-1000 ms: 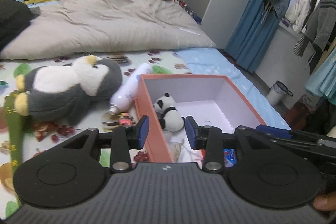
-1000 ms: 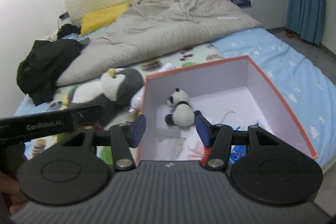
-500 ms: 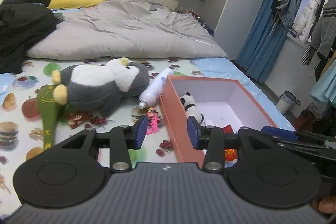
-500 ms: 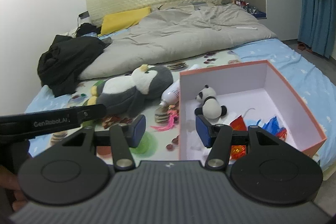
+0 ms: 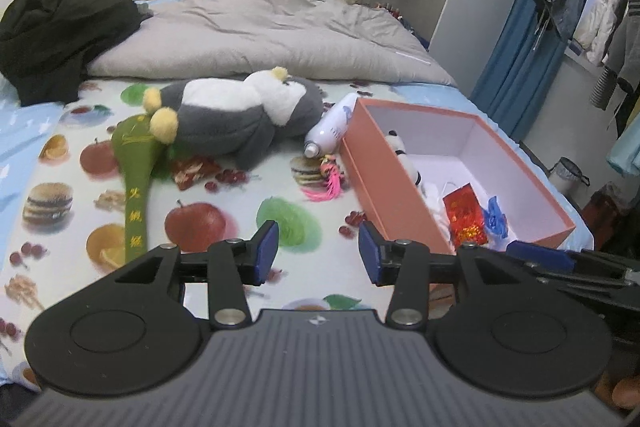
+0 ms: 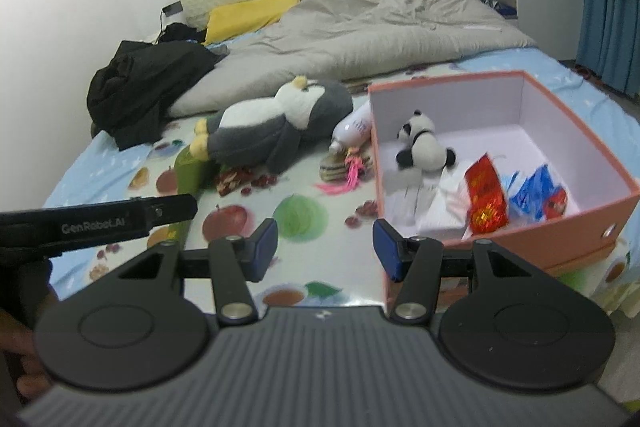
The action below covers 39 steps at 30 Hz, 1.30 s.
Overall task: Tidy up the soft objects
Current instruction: 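Withdraw both grippers from the box back toward the pile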
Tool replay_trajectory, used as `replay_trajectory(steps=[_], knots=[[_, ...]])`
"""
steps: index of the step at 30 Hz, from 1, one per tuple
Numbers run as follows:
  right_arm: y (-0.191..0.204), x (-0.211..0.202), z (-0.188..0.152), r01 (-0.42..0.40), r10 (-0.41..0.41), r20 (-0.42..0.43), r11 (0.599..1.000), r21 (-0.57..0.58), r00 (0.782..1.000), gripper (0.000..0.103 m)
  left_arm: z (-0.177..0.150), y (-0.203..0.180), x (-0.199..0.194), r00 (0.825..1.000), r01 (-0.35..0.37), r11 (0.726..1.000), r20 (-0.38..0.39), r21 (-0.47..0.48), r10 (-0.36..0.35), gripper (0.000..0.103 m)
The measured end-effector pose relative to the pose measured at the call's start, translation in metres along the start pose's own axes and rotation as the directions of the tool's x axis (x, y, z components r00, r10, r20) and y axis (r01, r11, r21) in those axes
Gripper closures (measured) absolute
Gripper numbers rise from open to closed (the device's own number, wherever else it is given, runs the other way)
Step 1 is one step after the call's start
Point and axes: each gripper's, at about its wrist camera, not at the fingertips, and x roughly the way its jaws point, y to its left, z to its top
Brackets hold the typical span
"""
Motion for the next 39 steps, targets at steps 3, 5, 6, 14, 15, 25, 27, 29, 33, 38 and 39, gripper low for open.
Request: replay_trajectory(steps=[3, 5, 6, 14, 15, 25, 27, 29, 33, 38, 39], knots=[[0.008, 0.000, -0.009, 0.000, 0.000, 0.001, 1.000, -0.015, 1.000, 0.047, -0.008, 0.006, 0.001, 1.000, -0.002, 1.000, -0.007, -0.011, 0.002, 0.053], [0.010, -0.002, -0.013, 0.002, -0.002, 0.008, 1.000, -0.019, 1.000, 0.047, -0.013, 0.010, 0.000, 1.000, -0.008, 1.000, -0.008, -0.012, 0.008, 0.053], [0.011, -0.003, -0.015, 0.002, -0.002, 0.009, 1.000, -0.019, 1.000, 0.047, -0.016, 0.012, 0.000, 1.000, -0.013, 1.000, -0.009, -0.014, 0.013, 0.053], [0.017, -0.007, -0.031, -0.005, 0.005, 0.001, 0.999, -0.034, 1.000, 0.047, -0.035, 0.025, -0.006, 0.999, -0.030, 0.999, -0.020, -0.035, 0.029, 0.035], [0.017, -0.006, -0.031, -0.004, 0.004, -0.002, 0.999, -0.034, 1.000, 0.047, -0.036, 0.027, -0.004, 0.999, -0.032, 0.999, -0.026, -0.033, 0.031, 0.034], [0.019, 0.019, -0.033, 0.015, -0.015, -0.010, 0.999, -0.039, 1.000, 0.017, -0.026, 0.045, 0.023, 0.995, -0.075, 0.994, -0.053, 0.079, 0.079, 0.011], [0.019, 0.025, -0.033, 0.010, -0.010, -0.006, 0.999, -0.038, 1.000, 0.007, -0.024, 0.049, 0.034, 0.993, -0.093, 0.990, -0.056, 0.109, 0.099, 0.011], [0.021, 0.034, -0.032, -0.001, 0.001, -0.013, 0.999, -0.048, 1.000, 0.007, -0.022, 0.055, 0.045, 0.991, -0.110, 0.986, -0.059, 0.128, 0.118, 0.011], [0.024, 0.051, -0.030, -0.022, 0.020, -0.023, 0.997, -0.070, 1.000, 0.007, -0.017, 0.068, 0.070, 0.985, -0.143, 0.976, -0.073, 0.162, 0.156, 0.011], [0.031, 0.084, -0.025, -0.038, 0.035, -0.032, 0.995, -0.093, 0.999, 0.007, -0.008, 0.083, 0.104, 0.974, -0.190, 0.954, -0.078, 0.234, 0.213, 0.011], [0.033, 0.092, -0.024, -0.042, 0.038, -0.036, 0.994, -0.099, 0.999, 0.007, -0.006, 0.087, 0.111, 0.973, -0.192, 0.950, -0.080, 0.246, 0.218, 0.011]])
